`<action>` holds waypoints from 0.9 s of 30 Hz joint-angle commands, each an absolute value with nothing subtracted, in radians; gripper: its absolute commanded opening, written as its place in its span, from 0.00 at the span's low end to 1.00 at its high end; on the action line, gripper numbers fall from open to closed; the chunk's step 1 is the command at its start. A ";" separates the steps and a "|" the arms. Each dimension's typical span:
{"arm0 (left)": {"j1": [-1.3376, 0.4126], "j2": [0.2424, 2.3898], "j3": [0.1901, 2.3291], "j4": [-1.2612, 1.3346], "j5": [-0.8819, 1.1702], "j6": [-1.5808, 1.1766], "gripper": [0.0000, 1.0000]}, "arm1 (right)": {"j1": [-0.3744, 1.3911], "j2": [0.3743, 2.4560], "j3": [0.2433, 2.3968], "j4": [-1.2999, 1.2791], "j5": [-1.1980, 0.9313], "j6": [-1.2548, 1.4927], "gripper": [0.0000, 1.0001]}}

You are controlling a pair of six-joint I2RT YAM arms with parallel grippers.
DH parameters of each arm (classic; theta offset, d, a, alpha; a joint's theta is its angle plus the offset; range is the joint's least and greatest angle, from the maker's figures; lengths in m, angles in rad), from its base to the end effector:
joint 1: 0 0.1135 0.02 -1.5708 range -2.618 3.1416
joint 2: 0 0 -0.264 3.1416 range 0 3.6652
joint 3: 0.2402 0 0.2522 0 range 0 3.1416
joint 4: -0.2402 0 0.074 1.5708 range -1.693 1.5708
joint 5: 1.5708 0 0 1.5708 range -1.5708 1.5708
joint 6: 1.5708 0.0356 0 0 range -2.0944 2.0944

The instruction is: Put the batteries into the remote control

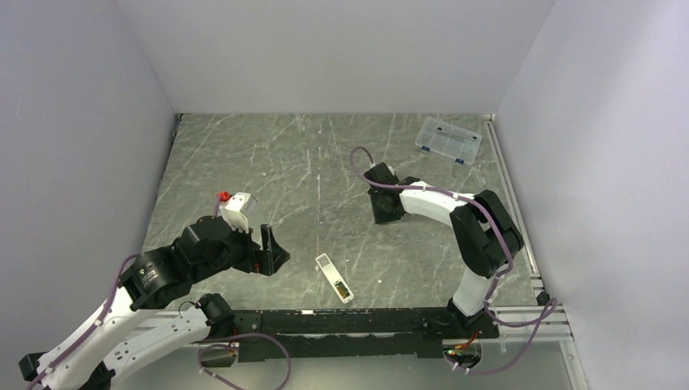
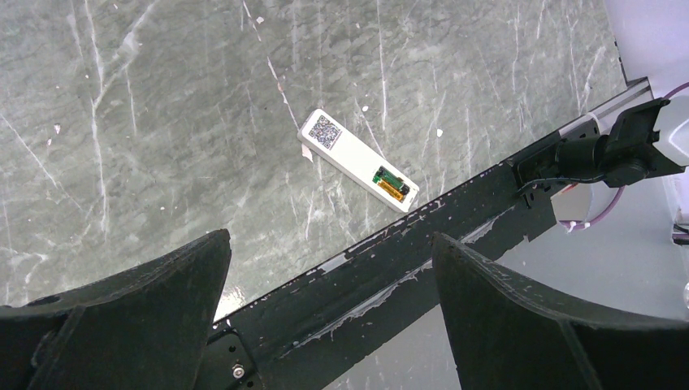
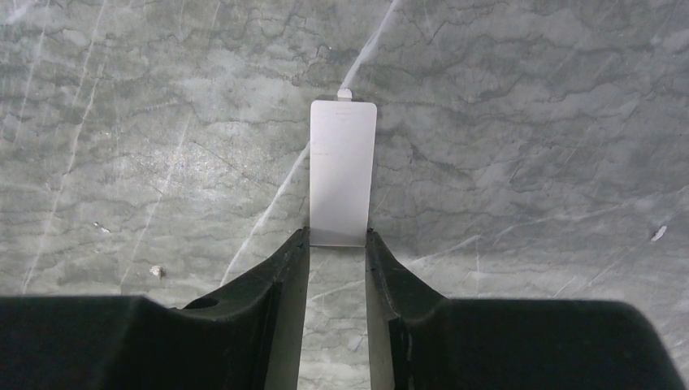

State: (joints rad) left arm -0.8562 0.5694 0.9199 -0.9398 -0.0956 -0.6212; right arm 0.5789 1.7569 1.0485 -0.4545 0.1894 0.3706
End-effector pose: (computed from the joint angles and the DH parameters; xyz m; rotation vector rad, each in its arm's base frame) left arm 0.0668 -0.0719 0.3355 0.2070 2.2446 -0.7311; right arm 0.2859 0.1788 0.1591 -0.2274 2.6848 0.0271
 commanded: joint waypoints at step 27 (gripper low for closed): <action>-0.858 0.569 0.922 -0.907 -0.100 -0.619 0.99 | 0.600 1.678 1.034 -0.490 0.232 0.401 0.39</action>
State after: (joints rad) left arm -0.8562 0.5694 0.9199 -0.9398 -0.0956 -0.6212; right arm 0.5972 1.6913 1.0309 -0.4927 0.2089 0.3851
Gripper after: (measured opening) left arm 0.994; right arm 0.354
